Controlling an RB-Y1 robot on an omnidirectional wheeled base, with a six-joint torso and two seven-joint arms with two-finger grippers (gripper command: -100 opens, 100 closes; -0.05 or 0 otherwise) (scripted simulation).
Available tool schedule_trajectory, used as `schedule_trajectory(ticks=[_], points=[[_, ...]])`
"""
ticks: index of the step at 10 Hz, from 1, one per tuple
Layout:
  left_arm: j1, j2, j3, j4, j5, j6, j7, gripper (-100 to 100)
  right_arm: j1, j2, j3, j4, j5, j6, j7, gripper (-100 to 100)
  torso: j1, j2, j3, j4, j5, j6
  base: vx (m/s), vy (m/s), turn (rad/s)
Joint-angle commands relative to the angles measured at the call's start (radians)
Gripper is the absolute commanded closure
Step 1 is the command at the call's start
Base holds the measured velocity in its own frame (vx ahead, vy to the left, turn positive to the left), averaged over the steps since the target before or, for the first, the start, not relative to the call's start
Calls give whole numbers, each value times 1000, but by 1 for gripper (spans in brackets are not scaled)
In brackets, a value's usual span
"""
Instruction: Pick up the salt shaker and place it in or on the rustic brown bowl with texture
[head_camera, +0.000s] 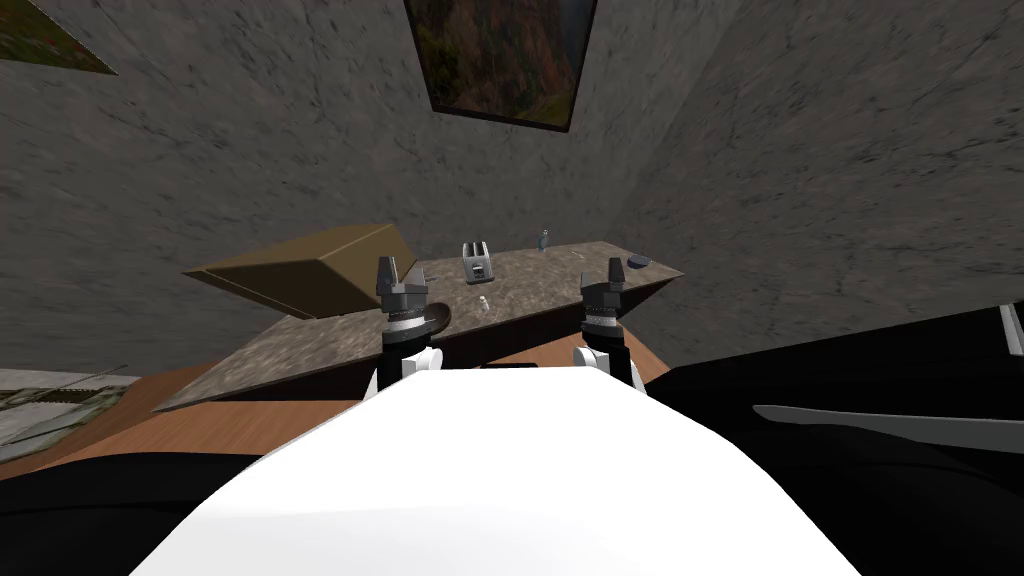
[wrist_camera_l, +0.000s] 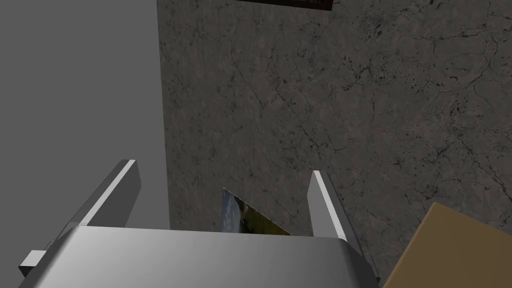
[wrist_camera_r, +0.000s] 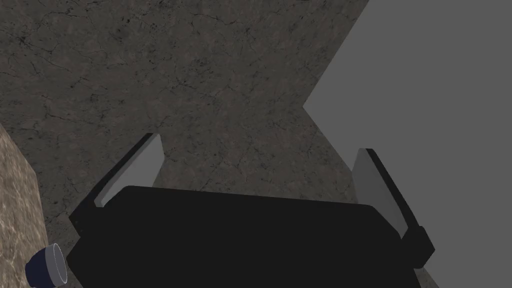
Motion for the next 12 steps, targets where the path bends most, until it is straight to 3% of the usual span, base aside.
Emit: schedule_trajectory(ticks=[1, 6, 12], points=[[10, 34, -2, 5, -3, -1, 0, -100, 0, 0, 0, 0, 0, 0, 0, 0, 0, 0, 0, 0, 0, 0, -19, -5, -17], [78, 149, -18, 45, -30, -6, -5, -100, 0, 0, 0, 0, 0, 0, 0, 0, -1, 6, 3, 1, 0, 0, -76, -18, -38], [194, 267, -45, 124, -87, -13, -14, -100, 0, 0, 0, 0, 0, 0, 0, 0, -2, 9, 6, 2, 0, 0, -131, -32, -60]])
